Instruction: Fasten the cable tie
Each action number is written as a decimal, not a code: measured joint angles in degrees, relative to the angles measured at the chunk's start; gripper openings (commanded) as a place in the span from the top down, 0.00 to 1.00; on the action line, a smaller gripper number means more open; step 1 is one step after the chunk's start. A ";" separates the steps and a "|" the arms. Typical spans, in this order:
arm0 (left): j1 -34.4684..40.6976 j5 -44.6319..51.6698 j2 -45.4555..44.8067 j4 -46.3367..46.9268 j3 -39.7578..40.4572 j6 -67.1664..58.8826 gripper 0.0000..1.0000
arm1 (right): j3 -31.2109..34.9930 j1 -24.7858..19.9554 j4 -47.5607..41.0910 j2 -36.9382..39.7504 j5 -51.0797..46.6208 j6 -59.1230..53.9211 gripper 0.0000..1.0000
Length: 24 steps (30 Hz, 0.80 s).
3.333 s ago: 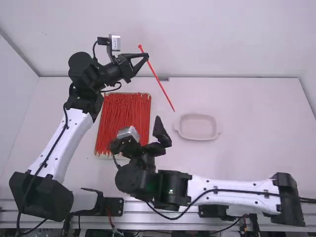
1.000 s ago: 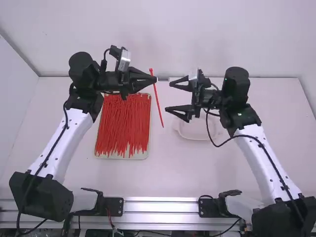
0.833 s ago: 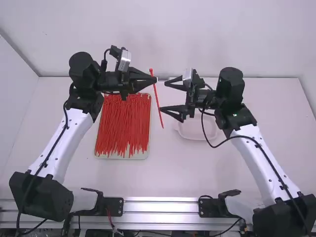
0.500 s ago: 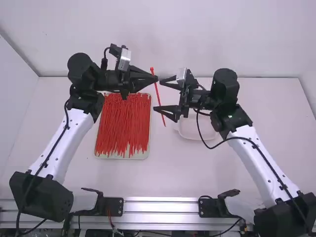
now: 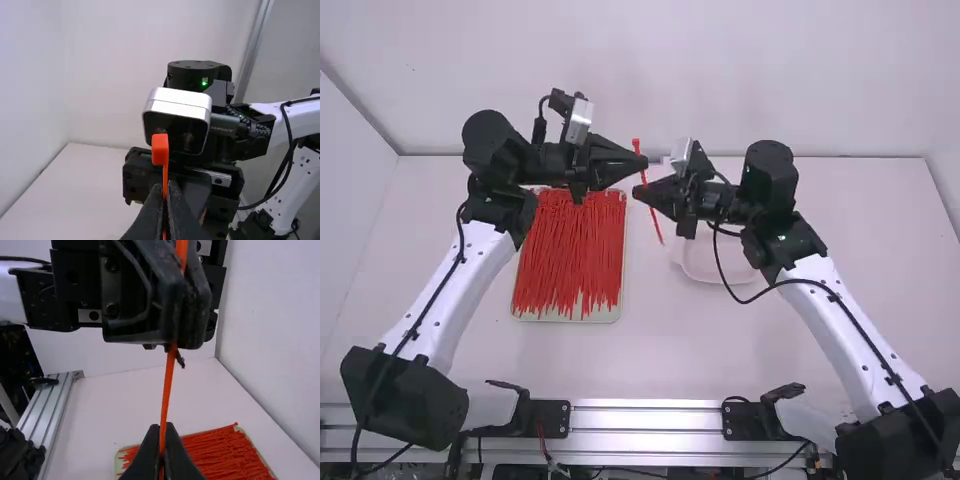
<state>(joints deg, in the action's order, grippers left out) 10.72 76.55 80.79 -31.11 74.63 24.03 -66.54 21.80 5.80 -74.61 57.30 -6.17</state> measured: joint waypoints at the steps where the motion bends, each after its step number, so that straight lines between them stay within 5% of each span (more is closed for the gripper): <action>1: 0.00 0.00 0.00 0.00 0.00 0.04 0.98 | 0.00 0.00 -0.02 0.00 -0.07 -0.02 1.00; 3: 0.00 0.00 0.00 0.00 0.00 0.02 0.98 | 0.00 0.00 0.00 0.00 -0.02 0.11 1.00; 5: 0.00 -0.07 0.00 -0.07 0.00 -0.02 0.75 | 0.00 -0.24 -0.04 0.00 0.07 0.04 1.00; 6: 0.00 -0.11 0.00 -0.24 0.00 -0.11 0.53 | 0.00 -0.55 0.04 -0.02 0.44 0.13 1.00; 9: 0.00 -0.76 -0.02 -0.39 0.00 0.42 0.32 | 0.00 -1.66 1.11 0.00 1.62 0.33 1.00; 13: 0.00 -3.39 0.00 -3.10 0.00 2.36 0.24 | 0.00 -3.28 4.42 0.00 3.43 2.16 1.00; 24: 0.00 -7.13 0.00 -15.91 0.00 11.69 0.22 | 0.00 -4.07 12.35 0.00 5.92 8.85 1.00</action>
<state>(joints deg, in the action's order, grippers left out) 10.72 69.43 80.79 -47.03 74.63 35.73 -66.54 17.74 18.15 -74.61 63.22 2.68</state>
